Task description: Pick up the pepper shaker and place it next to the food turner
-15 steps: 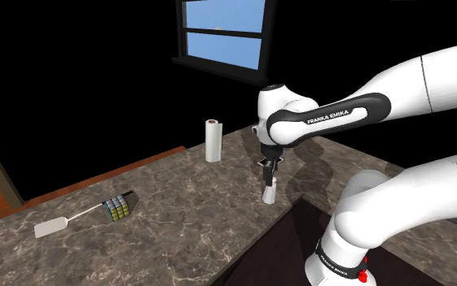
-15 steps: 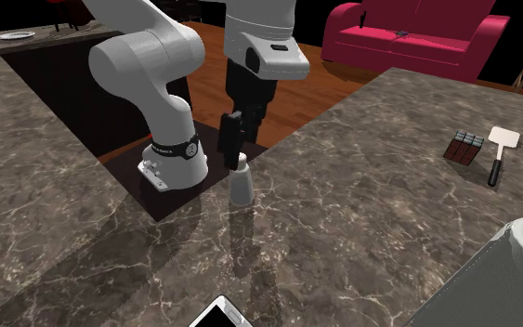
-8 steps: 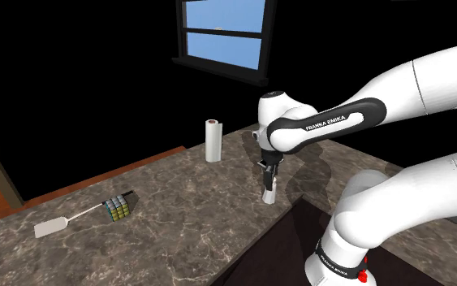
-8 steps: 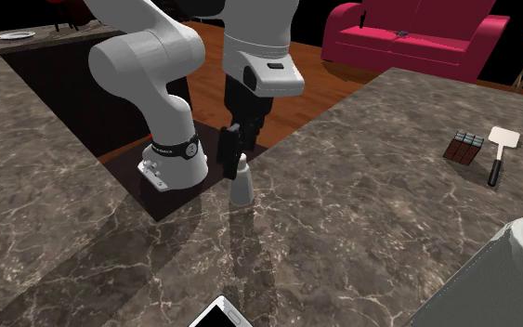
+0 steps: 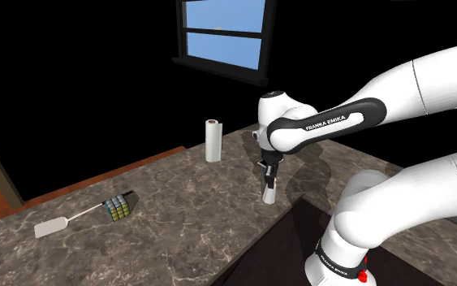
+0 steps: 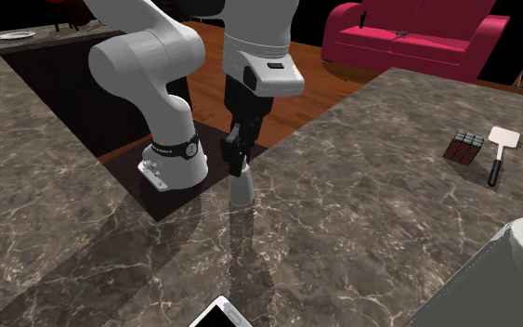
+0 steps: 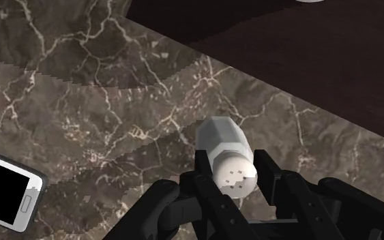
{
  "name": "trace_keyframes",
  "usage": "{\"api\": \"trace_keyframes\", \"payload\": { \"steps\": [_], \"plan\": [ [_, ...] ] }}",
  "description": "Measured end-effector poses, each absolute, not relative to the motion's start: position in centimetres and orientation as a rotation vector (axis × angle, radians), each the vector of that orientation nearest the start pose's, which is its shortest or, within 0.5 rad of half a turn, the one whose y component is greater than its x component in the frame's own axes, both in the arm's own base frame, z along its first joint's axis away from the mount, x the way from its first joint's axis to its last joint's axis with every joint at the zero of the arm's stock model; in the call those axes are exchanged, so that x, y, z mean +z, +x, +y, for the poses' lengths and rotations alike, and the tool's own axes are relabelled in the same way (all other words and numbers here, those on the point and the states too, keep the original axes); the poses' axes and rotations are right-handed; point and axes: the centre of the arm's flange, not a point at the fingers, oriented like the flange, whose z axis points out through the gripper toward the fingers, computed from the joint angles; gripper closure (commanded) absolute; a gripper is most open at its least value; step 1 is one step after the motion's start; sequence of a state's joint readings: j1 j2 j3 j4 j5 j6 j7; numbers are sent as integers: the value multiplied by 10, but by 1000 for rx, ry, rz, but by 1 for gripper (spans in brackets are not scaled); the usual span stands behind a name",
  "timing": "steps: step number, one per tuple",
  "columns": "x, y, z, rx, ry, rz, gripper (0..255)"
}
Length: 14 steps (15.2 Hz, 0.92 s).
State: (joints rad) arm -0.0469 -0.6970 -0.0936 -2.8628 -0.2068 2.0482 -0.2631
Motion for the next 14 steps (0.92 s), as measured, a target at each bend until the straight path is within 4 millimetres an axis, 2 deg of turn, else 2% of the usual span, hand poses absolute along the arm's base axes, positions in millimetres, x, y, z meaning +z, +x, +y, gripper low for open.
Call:
{"api": "trace_keyframes", "payload": {
  "steps": [6,14],
  "plan": [
    [366,297,-49,221,-3201,-409,255],
    [407,298,-50,221,-3202,-409,255]
  ]
}}
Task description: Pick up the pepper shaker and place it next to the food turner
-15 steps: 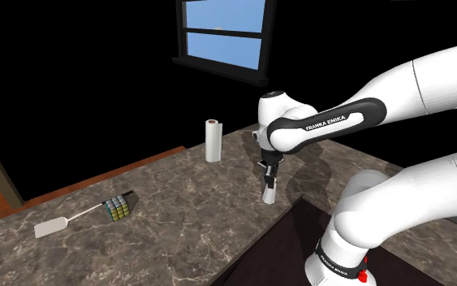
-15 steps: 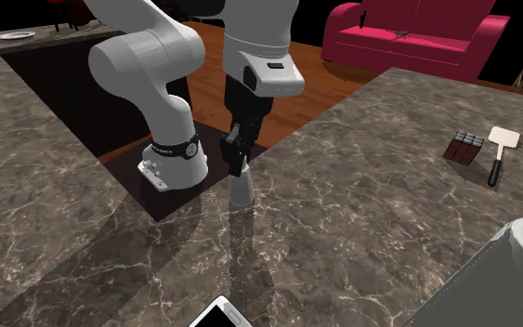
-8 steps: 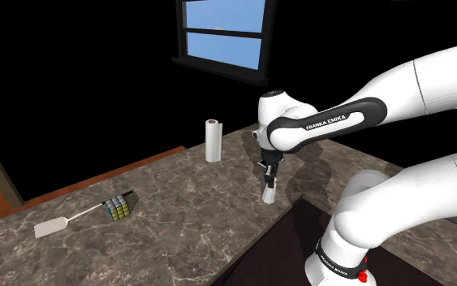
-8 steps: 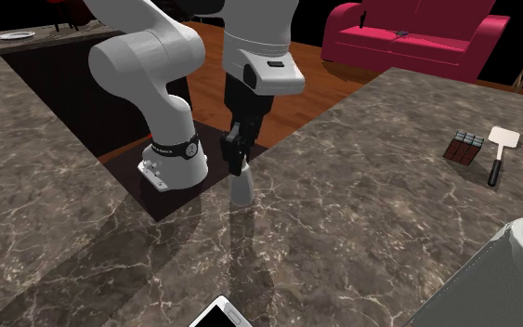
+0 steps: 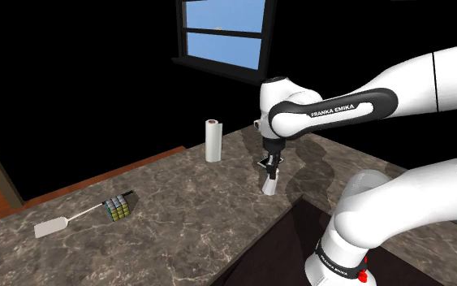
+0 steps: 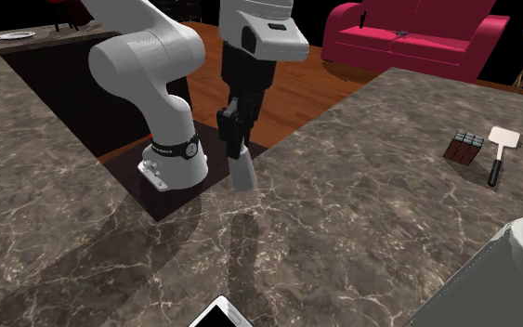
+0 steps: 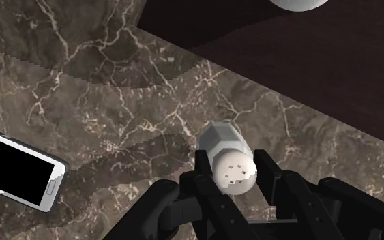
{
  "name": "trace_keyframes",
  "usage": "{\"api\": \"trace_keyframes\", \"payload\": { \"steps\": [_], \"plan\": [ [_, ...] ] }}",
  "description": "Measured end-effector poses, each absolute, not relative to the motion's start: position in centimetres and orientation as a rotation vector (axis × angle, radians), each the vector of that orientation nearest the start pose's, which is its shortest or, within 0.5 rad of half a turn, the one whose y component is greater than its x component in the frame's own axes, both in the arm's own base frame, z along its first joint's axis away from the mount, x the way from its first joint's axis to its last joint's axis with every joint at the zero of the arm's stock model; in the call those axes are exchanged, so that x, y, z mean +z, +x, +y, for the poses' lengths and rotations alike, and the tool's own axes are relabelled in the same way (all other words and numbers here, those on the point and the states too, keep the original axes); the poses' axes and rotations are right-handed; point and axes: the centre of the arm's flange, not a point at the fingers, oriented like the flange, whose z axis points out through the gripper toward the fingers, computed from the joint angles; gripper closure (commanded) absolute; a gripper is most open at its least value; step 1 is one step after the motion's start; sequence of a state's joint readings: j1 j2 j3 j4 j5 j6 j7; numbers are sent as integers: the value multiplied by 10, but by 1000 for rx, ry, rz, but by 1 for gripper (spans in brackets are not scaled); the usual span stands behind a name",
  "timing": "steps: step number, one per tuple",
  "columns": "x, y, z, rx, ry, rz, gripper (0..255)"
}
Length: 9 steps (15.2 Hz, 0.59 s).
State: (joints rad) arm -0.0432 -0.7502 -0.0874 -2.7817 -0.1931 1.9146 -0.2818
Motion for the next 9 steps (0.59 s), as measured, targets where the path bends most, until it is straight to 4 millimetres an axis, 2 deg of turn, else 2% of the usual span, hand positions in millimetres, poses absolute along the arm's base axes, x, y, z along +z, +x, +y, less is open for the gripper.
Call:
{"api": "trace_keyframes", "payload": {
  "steps": [9],
  "plan": [
    [453,296,-48,221,-3202,-409,255]
  ]
}}
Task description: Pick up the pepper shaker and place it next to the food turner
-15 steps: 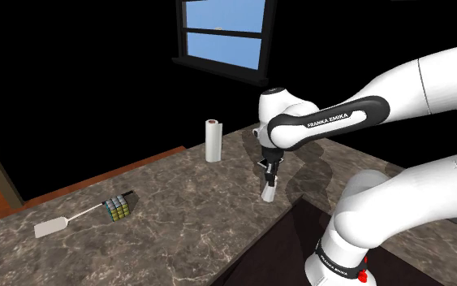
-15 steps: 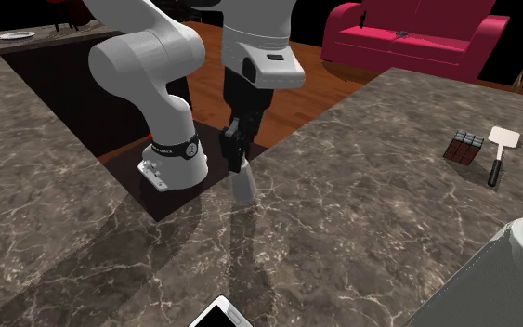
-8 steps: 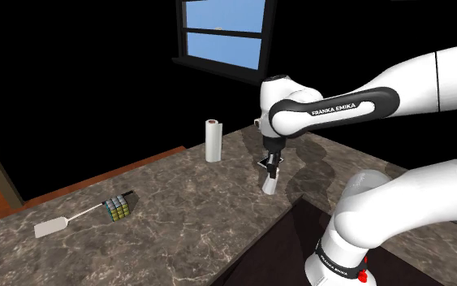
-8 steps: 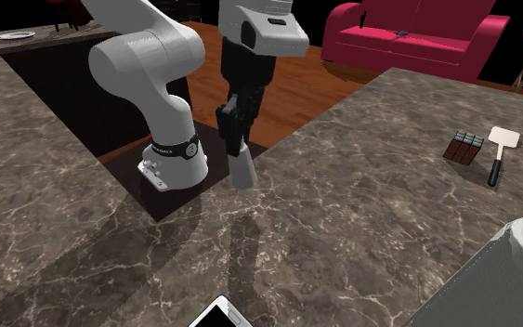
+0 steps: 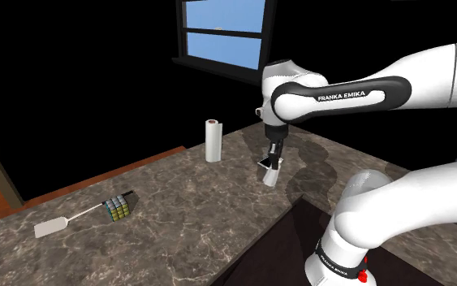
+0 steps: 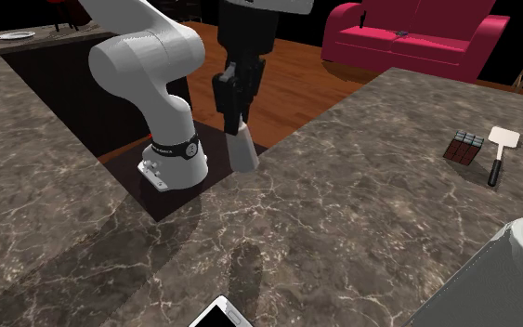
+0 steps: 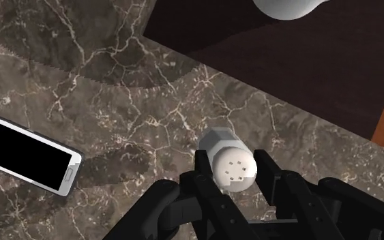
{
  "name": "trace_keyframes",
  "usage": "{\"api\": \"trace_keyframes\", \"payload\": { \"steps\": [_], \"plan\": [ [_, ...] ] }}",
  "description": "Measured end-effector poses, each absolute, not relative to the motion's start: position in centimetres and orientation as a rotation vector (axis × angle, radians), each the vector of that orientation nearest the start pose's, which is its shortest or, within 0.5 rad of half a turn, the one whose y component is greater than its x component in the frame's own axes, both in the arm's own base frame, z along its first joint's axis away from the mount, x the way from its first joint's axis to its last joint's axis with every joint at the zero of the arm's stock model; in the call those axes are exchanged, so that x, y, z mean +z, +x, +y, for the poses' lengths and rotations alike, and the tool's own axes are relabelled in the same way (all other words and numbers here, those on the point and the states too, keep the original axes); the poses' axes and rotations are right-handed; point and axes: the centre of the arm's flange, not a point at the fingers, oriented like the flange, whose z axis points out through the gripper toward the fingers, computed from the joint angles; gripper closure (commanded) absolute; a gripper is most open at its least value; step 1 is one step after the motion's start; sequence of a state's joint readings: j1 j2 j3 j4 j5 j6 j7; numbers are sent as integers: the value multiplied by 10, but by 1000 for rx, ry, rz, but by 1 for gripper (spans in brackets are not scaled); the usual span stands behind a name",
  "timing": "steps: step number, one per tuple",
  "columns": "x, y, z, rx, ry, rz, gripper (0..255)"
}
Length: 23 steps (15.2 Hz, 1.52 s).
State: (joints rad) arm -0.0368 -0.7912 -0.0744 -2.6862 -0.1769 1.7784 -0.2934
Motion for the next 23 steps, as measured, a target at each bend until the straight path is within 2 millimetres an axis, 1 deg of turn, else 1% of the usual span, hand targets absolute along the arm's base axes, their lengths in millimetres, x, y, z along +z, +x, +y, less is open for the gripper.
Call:
{"api": "trace_keyframes", "payload": {
  "steps": [14,17,19,23],
  "plan": [
    [528,297,-49,221,-3201,-409,255],
    [541,296,-48,221,-3201,-409,255],
    [542,303,-33,221,-3202,-410,255],
    [545,323,10,222,-3202,-409,255]
  ]
}}
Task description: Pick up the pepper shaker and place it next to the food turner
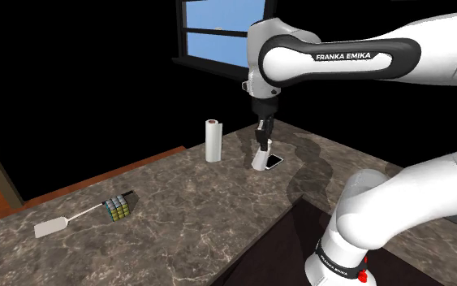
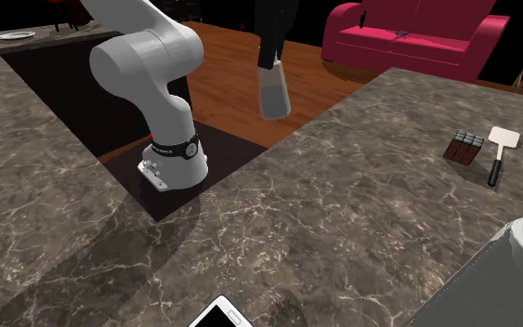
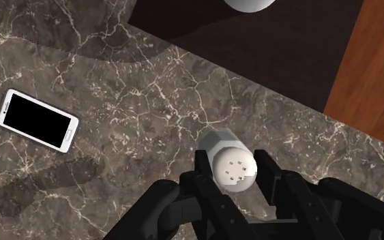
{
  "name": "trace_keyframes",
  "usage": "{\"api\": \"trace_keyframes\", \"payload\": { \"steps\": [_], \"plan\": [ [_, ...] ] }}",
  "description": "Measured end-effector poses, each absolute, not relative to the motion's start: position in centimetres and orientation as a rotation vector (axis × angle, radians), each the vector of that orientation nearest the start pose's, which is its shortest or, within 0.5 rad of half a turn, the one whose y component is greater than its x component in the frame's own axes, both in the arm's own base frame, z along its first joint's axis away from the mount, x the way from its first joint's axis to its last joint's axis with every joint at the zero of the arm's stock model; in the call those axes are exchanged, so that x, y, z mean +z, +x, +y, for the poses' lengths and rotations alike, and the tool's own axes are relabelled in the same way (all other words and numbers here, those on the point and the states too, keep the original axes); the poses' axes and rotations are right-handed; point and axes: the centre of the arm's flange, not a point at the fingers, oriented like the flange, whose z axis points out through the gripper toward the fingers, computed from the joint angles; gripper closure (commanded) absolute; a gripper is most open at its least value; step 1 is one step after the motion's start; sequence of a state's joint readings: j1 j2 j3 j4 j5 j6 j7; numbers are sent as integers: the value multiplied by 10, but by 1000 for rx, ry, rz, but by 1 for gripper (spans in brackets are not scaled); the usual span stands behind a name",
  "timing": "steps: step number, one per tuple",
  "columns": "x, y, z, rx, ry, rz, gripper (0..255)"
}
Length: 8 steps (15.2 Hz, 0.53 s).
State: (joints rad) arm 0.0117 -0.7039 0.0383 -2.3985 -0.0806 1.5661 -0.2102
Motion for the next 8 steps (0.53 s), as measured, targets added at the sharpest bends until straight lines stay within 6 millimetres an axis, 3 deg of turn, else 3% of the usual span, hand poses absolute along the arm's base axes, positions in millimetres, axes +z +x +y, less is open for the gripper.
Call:
{"api": "trace_keyframes", "payload": {
  "steps": [8],
  "plan": [
    [546,367,107,222,-3202,-410,255]
  ]
}}
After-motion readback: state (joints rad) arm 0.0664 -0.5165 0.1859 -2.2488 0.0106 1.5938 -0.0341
